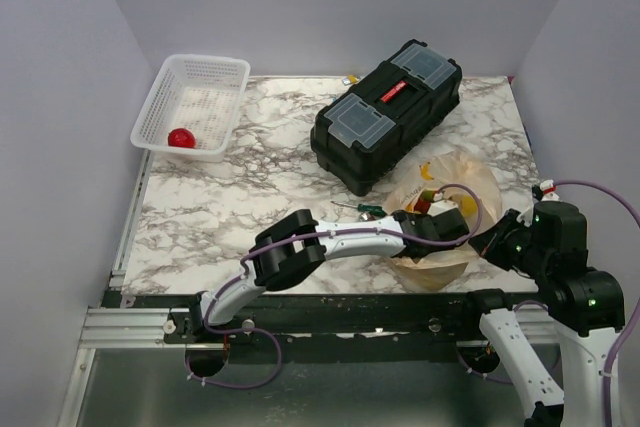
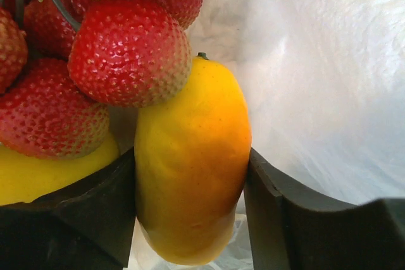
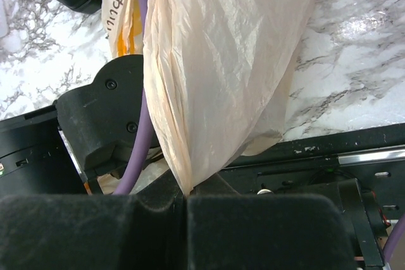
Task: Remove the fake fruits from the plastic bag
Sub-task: Take out the fake fruit from the plastic bag.
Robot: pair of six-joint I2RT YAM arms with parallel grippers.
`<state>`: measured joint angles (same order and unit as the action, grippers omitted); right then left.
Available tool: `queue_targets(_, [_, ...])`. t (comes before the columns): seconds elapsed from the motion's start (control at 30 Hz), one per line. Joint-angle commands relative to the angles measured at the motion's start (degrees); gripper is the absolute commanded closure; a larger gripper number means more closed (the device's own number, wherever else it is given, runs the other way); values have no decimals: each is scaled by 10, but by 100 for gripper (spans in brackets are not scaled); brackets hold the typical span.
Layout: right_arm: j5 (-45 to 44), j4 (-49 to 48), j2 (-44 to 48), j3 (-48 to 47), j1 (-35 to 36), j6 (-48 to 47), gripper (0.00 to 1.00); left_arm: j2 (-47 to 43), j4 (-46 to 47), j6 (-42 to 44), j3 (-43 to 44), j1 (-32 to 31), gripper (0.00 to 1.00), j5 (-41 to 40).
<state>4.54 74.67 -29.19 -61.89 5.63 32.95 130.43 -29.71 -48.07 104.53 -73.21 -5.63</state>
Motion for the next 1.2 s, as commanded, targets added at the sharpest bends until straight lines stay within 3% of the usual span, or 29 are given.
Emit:
queue_targets(0.0, [-11,0,9,8,-1,-2,99,6,-27,23,-16,-2,55,-59])
queue_targets(0.1, [-13,-3,16,21,-2,-2,99,-14,-18,51,-15,-2,63,-61])
queue_targets(0.37, [-21,-6,32,37,-2,3,99,-75,-42,137,27,0,70,-52])
queue_targets(0.67, [-27,-24,45,54,-1,8,99,-126,-81,181,73,20,84,61])
queue_targets(1.17, [-42,-23,55,52,-1,10,99,-226,-105,223,96,44,93,201])
